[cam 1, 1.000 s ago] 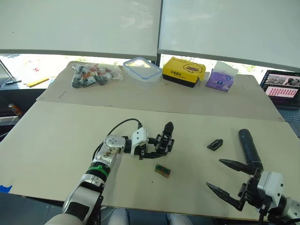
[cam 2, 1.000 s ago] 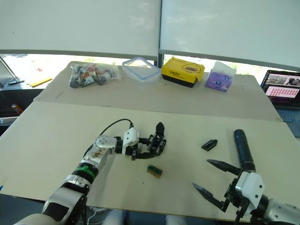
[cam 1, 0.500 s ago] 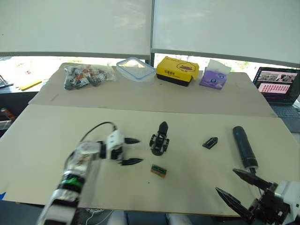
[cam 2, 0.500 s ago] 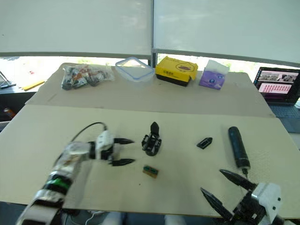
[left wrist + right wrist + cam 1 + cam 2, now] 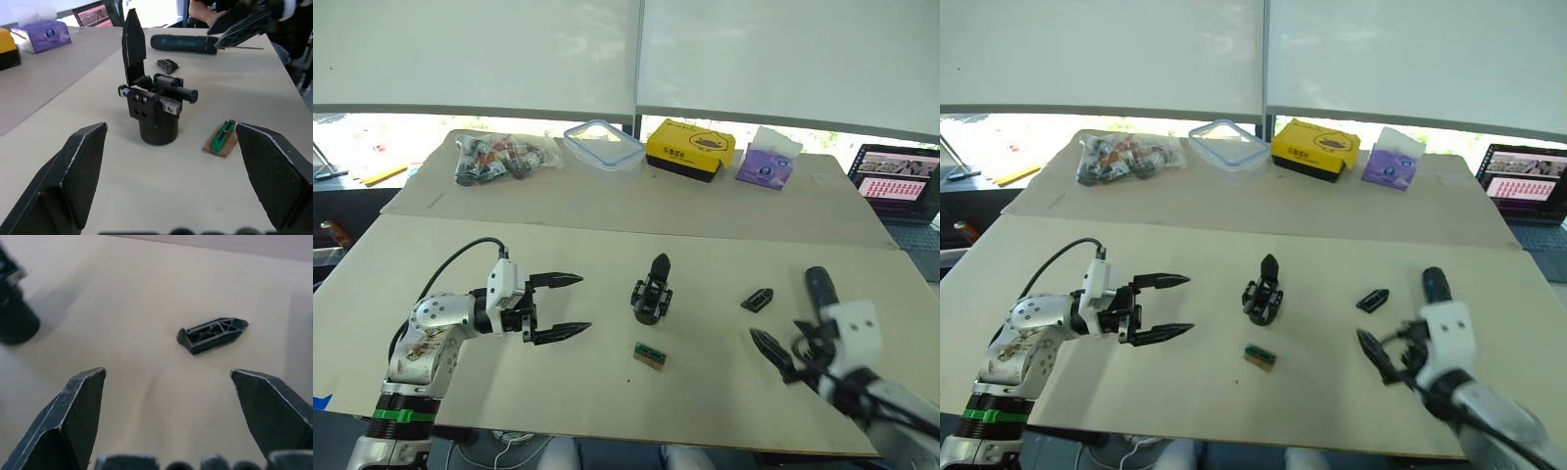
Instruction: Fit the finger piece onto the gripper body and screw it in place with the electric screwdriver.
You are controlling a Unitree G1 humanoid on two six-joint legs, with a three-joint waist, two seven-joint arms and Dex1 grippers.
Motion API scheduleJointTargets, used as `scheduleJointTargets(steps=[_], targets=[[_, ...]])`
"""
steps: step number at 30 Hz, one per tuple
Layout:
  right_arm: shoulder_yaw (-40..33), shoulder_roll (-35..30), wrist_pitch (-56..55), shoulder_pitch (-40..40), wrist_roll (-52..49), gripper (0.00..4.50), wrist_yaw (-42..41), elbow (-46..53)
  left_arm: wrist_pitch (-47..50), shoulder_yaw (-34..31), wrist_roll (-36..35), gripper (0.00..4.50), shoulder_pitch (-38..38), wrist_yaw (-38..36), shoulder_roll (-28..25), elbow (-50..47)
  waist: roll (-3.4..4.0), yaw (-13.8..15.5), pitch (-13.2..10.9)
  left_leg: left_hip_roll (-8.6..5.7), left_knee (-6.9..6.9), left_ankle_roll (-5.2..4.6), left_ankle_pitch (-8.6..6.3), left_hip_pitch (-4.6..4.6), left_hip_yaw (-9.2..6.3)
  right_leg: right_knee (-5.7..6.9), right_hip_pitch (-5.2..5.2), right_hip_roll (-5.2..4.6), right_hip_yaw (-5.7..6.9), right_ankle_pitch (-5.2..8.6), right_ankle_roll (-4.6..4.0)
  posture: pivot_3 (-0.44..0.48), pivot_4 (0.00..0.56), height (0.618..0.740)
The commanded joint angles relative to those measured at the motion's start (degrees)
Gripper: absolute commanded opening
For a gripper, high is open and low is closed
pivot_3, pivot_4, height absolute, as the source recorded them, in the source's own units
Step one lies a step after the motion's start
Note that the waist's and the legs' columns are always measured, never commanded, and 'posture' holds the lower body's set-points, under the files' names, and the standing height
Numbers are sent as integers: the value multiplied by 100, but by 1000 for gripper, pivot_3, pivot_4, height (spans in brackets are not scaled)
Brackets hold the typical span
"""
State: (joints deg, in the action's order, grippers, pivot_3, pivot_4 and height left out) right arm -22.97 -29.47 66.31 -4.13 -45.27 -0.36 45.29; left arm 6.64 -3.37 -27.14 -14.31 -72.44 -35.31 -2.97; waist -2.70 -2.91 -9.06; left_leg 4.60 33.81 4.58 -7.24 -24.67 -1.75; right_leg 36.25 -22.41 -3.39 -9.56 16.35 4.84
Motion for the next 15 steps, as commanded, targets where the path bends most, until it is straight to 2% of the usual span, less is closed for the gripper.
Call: scheduleJointTargets(steps=[1,4,7,15], targets=[[-62,616,1407,1116,270,4500,1129,-426,80,55,-125,4402,66,174,92,-414,2,12,0,-1,0,-3,2,-10,-1,2,-9,0,0,-2,5,0,150,740],[-217,1351,1862,1954,911,4500,1804,-816,169,99,-175,4402,213,277,142,-654,6,24,2,-1,-3,-8,3,-47,-4,7,-46,4,0,-21,-11,0,150,740],[-467,1933,2276,2474,1396,4500,2090,-1020,238,123,-201,4402,347,350,151,-848,7,46,2,-8,3,-11,3,-96,-7,45,-89,3,1,-36,50,0,150,740],[-335,2350,2280,3043,2510,4500,2245,-1325,289,88,-285,4402,567,460,75,-1069,17,-10,-3,-7,6,-22,3,-89,-8,64,-96,5,5,-30,46,0,150,740]])
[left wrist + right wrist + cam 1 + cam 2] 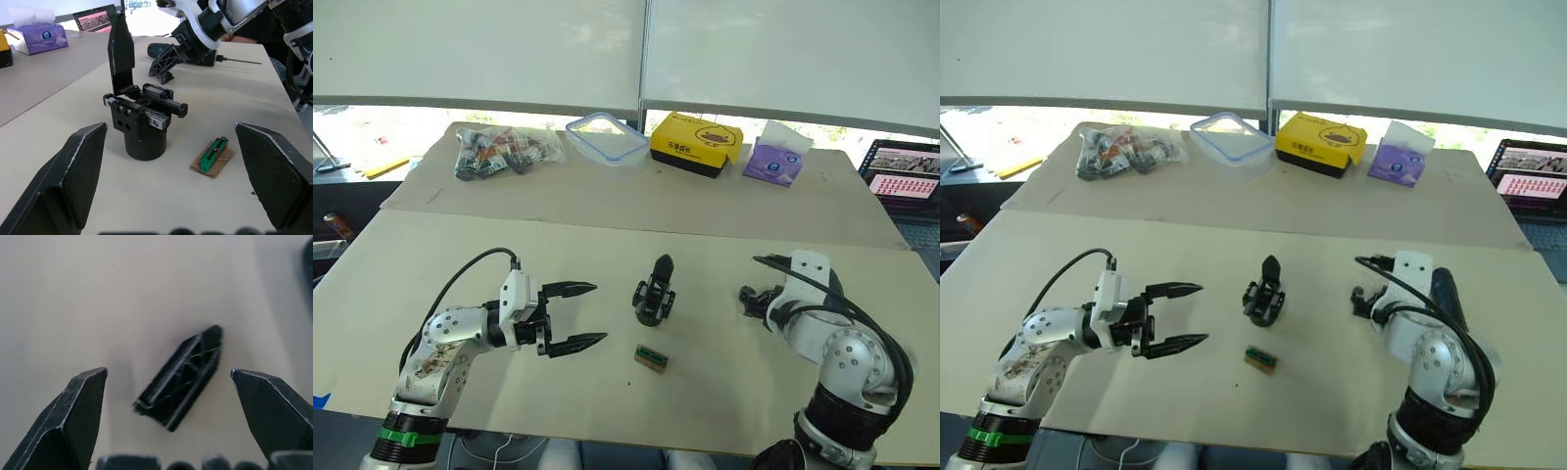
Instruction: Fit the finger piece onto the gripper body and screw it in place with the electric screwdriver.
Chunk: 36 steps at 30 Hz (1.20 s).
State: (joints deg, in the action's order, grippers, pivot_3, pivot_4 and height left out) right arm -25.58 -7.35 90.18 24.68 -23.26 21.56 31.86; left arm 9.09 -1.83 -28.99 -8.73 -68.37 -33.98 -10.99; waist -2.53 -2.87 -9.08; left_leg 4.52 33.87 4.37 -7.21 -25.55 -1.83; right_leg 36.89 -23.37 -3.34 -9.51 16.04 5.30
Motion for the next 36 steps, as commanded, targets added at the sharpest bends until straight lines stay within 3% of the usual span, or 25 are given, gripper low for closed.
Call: scheduleJointTargets(steps=[1,13,14,22,23,26,28,32,36], targets=[[-146,272,-144,221,424,4500,81,-38,49,-68,-113,4402,33,71,-70,-294,1,-33,-1,0,1,-4,3,1,0,0,0,0,0,-1,0,0,150,740],[-126,850,-109,390,1183,4500,-264,-426,92,-59,-162,4402,94,108,-114,-444,6,-129,-3,1,-1,-17,11,2,0,3,0,0,3,-15,-8,0,150,740],[-94,872,-126,383,1225,3957,-296,-441,97,-58,-163,4500,93,102,-115,-447,6,-130,-3,1,-1,-17,11,2,0,2,0,0,3,-14,-9,0,150,740],[32,825,-260,324,1404,1262,-656,-422,137,-83,-215,4500,91,44,-151,-449,6,-218,-3,3,-1,-17,11,5,0,2,0,0,4,2,-39,0,150,740],[93,732,-379,255,1383,1096,-769,-358,186,-108,-267,4500,87,67,-150,-465,6,-241,-3,4,-1,-17,11,5,0,2,0,0,4,2,-39,0,150,740],[527,207,-1138,-145,1253,1098,-1379,-49,494,-199,-544,4500,44,225,-132,-581,8,-270,-5,3,-2,-16,11,3,0,2,0,0,4,6,-39,0,150,740],[1090,-507,-2110,-644,1301,1098,-2018,292,847,-298,-855,4500,-60,494,-53,-699,15,-265,-9,2,-2,-16,11,0,1,0,0,-1,3,15,-26,0,150,740],[1767,-1704,-4817,-1609,1679,1098,-3159,814,1673,-548,-1660,4500,-449,1338,235,-861,31,-237,-24,-4,-4,-16,11,-4,1,-5,1,-6,2,39,11,0,150,740],[1973,-1950,-6797,-1978,1892,1098,-3606,879,2251,-733,-2380,4500,-1160,2321,790,-803,26,-259,-27,-3,2,-16,11,5,-1,-4,11,-4,3,19,49,0,150,740]])
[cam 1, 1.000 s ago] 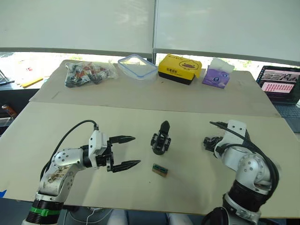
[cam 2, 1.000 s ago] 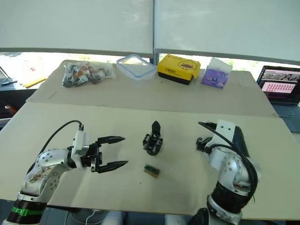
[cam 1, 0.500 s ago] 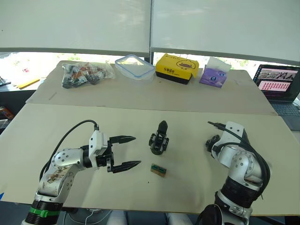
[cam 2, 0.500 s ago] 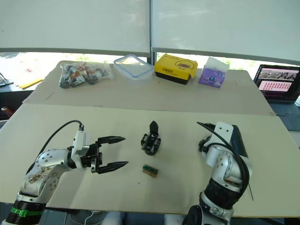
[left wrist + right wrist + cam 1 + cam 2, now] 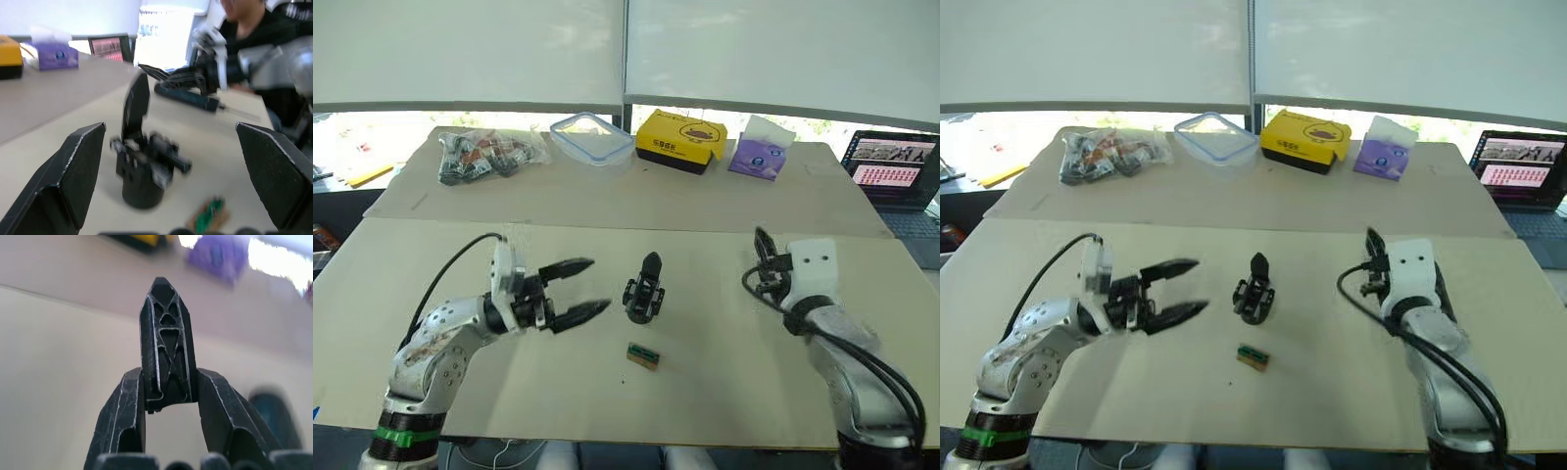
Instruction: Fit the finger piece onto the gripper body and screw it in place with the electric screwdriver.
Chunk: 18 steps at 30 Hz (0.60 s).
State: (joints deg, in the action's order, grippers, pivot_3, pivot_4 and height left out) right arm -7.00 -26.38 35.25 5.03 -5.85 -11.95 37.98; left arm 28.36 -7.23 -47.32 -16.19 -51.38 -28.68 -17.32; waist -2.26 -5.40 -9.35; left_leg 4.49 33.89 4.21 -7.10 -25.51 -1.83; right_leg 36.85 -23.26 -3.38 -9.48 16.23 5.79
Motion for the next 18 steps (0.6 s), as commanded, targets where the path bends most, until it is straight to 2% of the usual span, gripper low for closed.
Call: scheduleJointTargets(steps=[1,8,13,18], targets=[[160,-25,-1549,-24,184,1098,-289,228,421,-212,-671,4500,-544,779,366,-163,-2,-8,-1,0,3,0,0,1,0,-1,2,1,0,-3,-3,0,150,740],[833,54,-2615,438,429,1098,-661,-21,894,-204,-1416,4500,-1367,2105,1375,51,-5,32,-2,-4,9,0,1,3,-7,-3,12,1,0,-7,2,0,150,740],[1216,65,-2979,778,538,1098,-964,-258,1024,-28,-1598,4500,-1470,2509,1930,23,-5,119,-3,-7,8,1,1,3,-10,-4,15,1,0,-10,3,0,150,740],[1391,129,-3173,895,647,1098,-1073,-429,1025,61,-1714,4500,-1456,2745,2270,-65,-6,187,-3,-9,9,2,2,2,-11,-7,16,1,0,-12,1,0,150,740]])
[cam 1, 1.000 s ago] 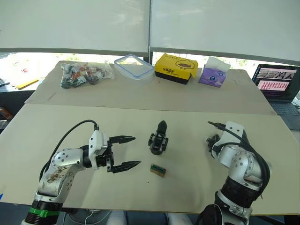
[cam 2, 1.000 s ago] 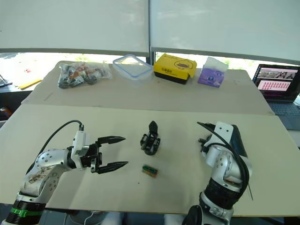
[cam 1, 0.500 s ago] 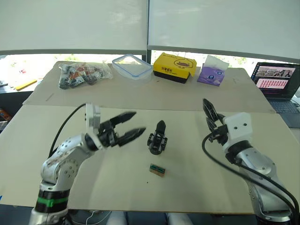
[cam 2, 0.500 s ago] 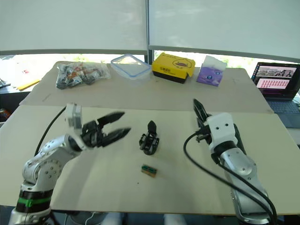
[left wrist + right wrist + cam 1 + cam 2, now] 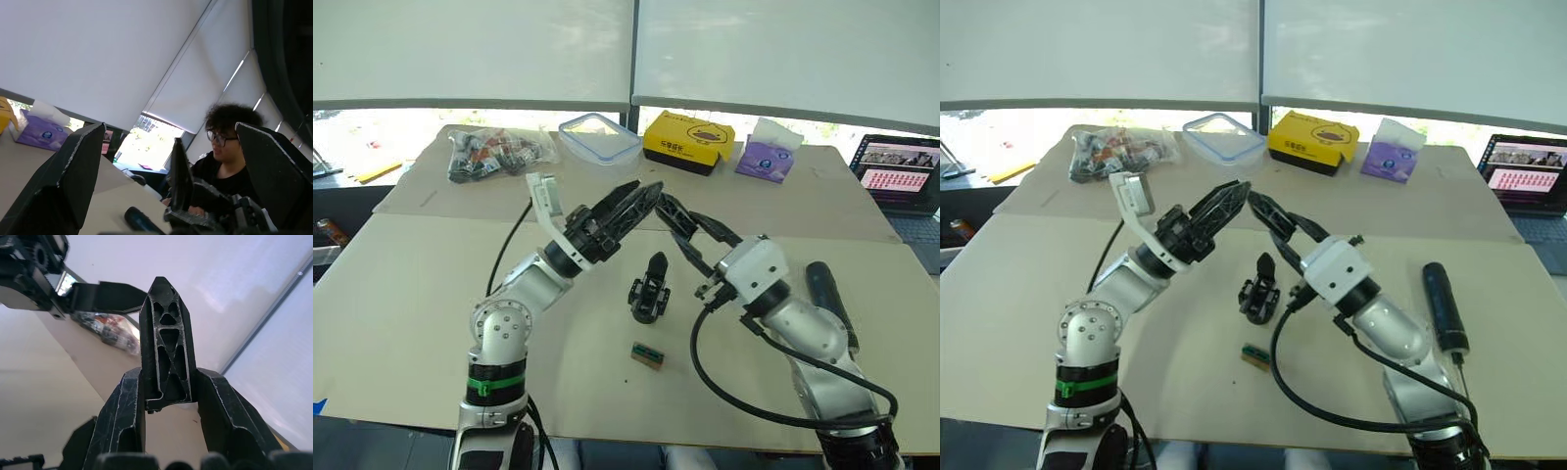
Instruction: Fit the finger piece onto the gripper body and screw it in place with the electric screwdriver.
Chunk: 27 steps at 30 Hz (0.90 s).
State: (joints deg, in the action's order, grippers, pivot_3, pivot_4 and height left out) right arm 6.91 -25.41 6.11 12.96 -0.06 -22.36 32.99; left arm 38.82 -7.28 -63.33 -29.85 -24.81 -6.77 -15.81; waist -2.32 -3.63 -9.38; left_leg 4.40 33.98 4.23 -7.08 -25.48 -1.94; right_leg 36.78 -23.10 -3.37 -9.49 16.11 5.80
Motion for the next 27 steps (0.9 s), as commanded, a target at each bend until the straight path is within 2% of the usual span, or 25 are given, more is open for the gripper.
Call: scheduleJointTargets(steps=[1,3,6,12,14,19,20,23,25,27], targets=[[16,36,-284,96,85,1098,-51,55,-34,74,-107,4500,-73,120,119,-240,0,27,0,0,0,0,0,0,0,0,0,0,0,0,0,0,150,740],[30,50,-317,99,111,1098,-69,34,-33,81,-116,4500,-14,164,156,-289,0,56,0,0,0,0,0,0,0,-1,0,0,0,-2,-3,0,150,740],[33,76,-338,114,147,1098,-76,13,-44,75,-168,3668,111,231,220,-389,0,60,0,0,-1,1,0,0,0,-2,-1,0,0,-2,-4,0,150,740],[29,89,-310,112,150,1098,-128,5,-32,137,-218,843,246,301,301,-572,0,108,0,-1,-1,2,1,0,0,-4,0,0,0,-2,-4,0,150,740],[52,78,-311,110,135,1098,-190,0,-105,137,-185,65,262,329,337,-605,0,113,0,-1,-1,2,1,0,0,-4,0,-1,0,-2,-4,0,150,740],[88,22,-181,54,-164,1098,-502,137,-211,54,-220,65,256,416,400,-577,0,115,0,-1,-1,2,1,0,0,-4,0,-1,0,-2,-5,0,150,740],[64,-20,-144,62,-259,2143,-600,179,-230,11,-270,0,245,458,430,-555,0,114,0,-1,-1,2,1,0,0,-4,1,-1,0,-2,-4,0,150,740],[-187,-262,-14,164,-624,3140,-953,222,-249,-97,-382,0,158,490,430,-451,-1,115,-1,-1,-1,2,1,0,-1,-4,2,-1,0,-2,-4,0,150,740],[-492,-570,395,290,-1211,3817,-1356,211,-169,-175,-488,0,57,386,281,-351,-3,114,-2,-2,1,2,1,0,-1,-4,3,-1,0,-2,-4,0,150,740],[-819,-1082,1248,469,-2119,4478,-1953,161,95,-257,-583,0,-73,14,-148,-171,-5,110,-4,-2,3,2,1,0,-1,-3,3,-1,0,-2,-3,0,150,740]])
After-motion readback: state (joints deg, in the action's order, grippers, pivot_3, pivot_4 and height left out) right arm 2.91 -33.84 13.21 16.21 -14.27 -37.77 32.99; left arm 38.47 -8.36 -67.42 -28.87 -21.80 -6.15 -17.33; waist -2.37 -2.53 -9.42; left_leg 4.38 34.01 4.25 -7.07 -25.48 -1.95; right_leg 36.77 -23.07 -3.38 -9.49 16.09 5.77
